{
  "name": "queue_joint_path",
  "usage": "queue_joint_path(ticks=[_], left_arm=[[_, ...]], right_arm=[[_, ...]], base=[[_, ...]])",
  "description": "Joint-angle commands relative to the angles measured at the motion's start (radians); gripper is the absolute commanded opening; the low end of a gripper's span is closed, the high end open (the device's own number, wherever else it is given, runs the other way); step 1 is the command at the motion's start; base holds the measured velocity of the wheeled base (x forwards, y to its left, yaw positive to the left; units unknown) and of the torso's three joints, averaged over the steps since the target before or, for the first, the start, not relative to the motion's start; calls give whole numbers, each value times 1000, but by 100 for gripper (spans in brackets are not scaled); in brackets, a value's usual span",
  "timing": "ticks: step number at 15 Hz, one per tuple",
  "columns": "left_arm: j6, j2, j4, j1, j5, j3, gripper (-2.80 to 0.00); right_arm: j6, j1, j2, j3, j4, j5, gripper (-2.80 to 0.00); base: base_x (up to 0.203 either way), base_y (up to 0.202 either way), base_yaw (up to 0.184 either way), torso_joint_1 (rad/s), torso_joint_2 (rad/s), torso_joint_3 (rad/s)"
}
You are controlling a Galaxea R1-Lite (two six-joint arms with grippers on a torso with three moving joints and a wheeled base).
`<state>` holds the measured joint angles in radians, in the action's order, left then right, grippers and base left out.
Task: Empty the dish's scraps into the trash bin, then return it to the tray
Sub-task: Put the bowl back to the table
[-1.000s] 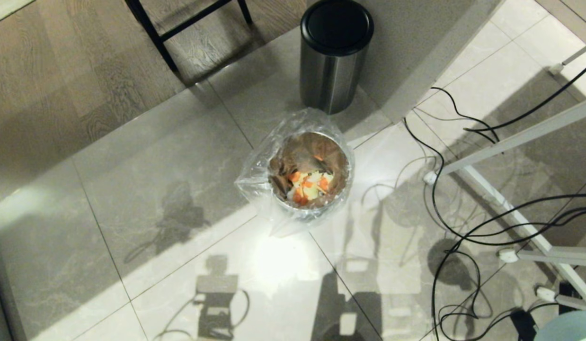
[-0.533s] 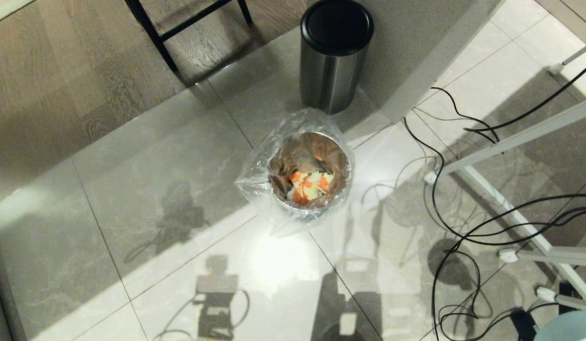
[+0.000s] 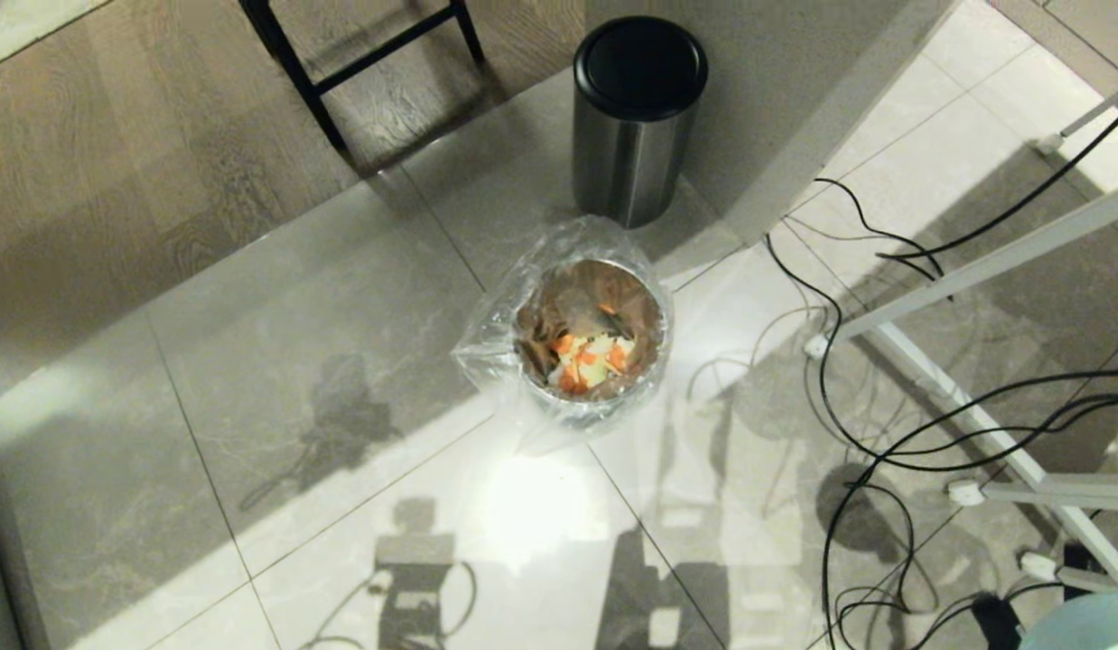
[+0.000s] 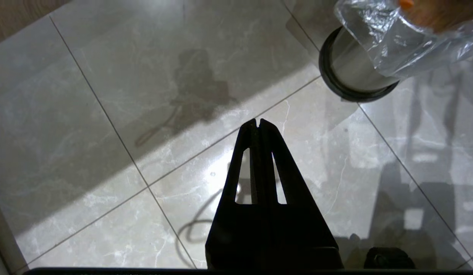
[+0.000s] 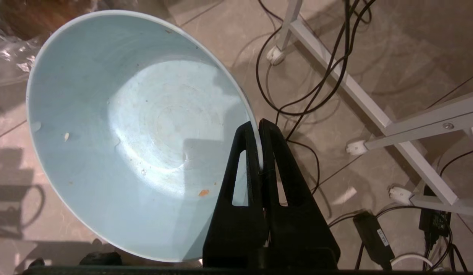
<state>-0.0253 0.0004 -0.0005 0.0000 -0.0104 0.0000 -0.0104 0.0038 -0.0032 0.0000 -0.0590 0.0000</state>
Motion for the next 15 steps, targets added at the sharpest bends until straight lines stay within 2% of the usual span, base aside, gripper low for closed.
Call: queue_joint_path(ticks=[1,15], left_arm=[[-1,1,0,0,0,0,-280],[-8,1,-1,0,-5,0,-280]], right_arm=[[0,1,3,0,-1,0,-280],[0,1,3,0,-1,0,-280]], base=[[0,0,0,7,-2,179],[0,0,0,2,2,200]])
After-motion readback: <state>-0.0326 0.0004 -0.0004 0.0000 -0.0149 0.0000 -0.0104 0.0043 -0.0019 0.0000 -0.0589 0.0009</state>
